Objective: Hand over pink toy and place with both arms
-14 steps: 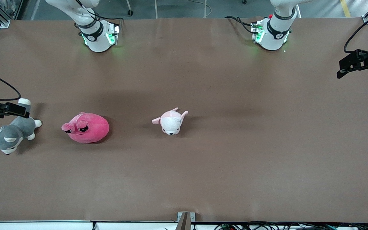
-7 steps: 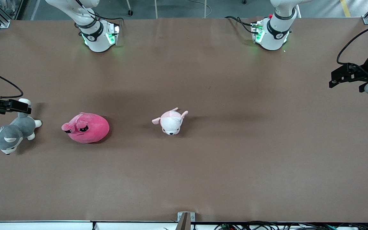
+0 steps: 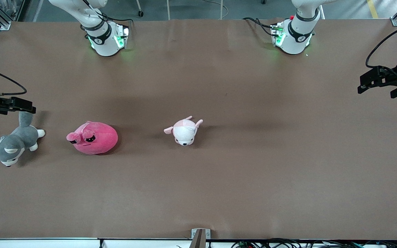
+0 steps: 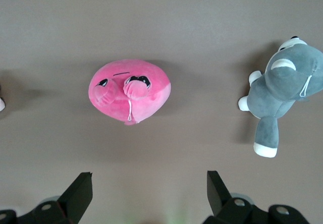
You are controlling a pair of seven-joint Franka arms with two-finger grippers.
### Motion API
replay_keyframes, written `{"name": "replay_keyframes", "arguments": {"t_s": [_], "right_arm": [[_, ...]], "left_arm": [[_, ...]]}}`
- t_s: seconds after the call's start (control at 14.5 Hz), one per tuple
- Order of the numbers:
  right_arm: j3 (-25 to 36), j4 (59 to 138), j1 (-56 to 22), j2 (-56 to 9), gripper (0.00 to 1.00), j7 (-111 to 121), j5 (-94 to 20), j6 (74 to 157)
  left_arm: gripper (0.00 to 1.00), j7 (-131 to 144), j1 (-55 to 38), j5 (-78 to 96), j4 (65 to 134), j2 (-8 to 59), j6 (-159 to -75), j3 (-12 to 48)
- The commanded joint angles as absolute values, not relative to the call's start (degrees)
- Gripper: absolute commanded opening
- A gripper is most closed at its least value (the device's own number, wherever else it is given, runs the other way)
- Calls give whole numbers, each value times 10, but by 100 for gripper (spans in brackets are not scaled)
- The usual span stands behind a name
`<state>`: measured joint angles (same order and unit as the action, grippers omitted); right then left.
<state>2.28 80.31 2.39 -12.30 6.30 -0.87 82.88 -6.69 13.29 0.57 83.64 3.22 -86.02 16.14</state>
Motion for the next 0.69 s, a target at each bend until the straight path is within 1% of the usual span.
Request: {"name": "replay_keyframes", "arguments": {"t_s": [0.0,0.14,0.21,0.41,0.62], "right_arm": [[22,839,19,-94,100,67,6,829],[21,887,14,-59,100,66,6,847],[22,905,5,-41,100,65,7,856],[22,916,-5,-22,100,62,7,855],[23,930,-4,8,100,62,7,852]], "left_arm": [[100,-68,93,-4,829,29,-857,122],[100,-68,46,-4,829,28,-856,75],[100,-68,35,-4,829,28,-856,63],[100,-68,9,-4,829,28,-856,40],[100,-67,6,-4,830,28,-856,40]]}}
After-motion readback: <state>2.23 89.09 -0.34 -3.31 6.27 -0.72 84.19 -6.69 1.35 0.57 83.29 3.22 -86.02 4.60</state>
